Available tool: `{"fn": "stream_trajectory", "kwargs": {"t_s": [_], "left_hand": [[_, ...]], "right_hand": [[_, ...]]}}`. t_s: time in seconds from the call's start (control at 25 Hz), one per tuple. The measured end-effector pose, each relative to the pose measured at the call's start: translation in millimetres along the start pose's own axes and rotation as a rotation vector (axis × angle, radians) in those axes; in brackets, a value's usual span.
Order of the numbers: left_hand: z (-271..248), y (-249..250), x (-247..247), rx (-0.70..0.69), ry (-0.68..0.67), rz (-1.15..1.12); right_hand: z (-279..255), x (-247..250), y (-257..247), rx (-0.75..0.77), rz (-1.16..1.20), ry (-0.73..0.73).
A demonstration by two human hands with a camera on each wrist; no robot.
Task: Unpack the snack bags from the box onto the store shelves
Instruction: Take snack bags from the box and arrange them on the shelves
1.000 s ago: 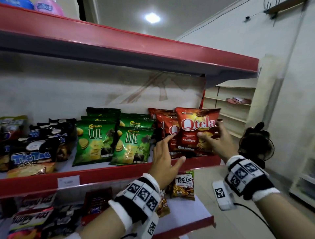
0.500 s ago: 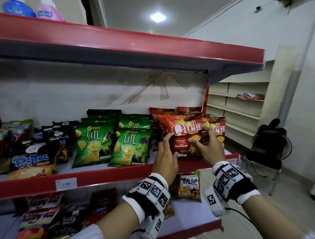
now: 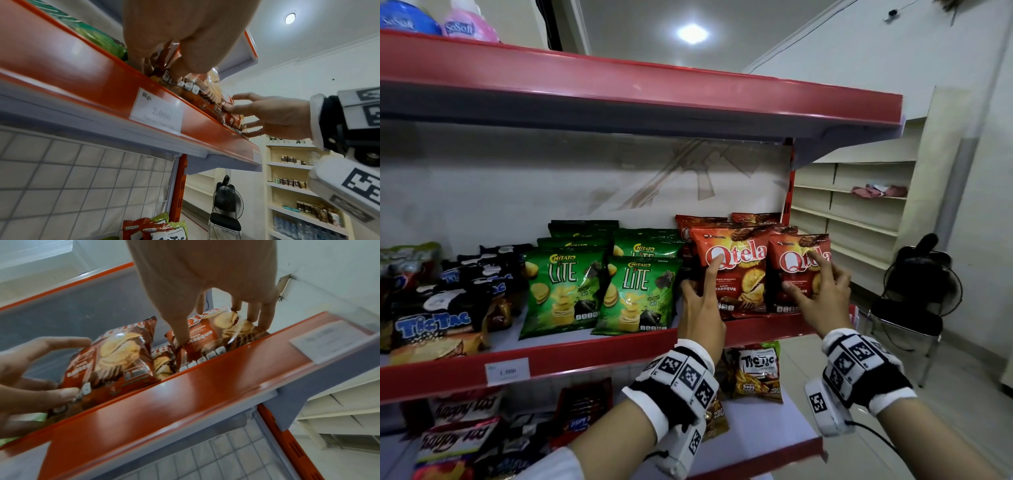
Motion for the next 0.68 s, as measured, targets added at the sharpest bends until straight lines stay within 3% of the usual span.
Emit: {"fn": "stream_trajectory", "kwargs": {"t_s": [0.28, 0.52, 0.68], "left_hand": [[-3.2, 3.8, -11.9, -0.063, -0.152, 0.055], [5.4, 1.2, -6.6, 0.020, -0.143, 0.100], [4.0, 2.3, -11.4, -0.017, -0.244, 0.092]], "right_hand": [[6.6, -1.0, 14.8, 0.039, 0.029, -0.071], [6.3, -3.4, 15.3, 0.018, 0.030, -0.084], [7.1, -1.1, 16.7, 0.012, 0.066, -0.093]]}}
Point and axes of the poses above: each hand's wrist, its own z-axis towards the middle knuckle, its own x-axis out of the back of the hand, y = z × x, the point moved 9 cm from there along z, towards the middle knuckle, and after that the axes turned 14 degrees about x, right-handed, at the moved point
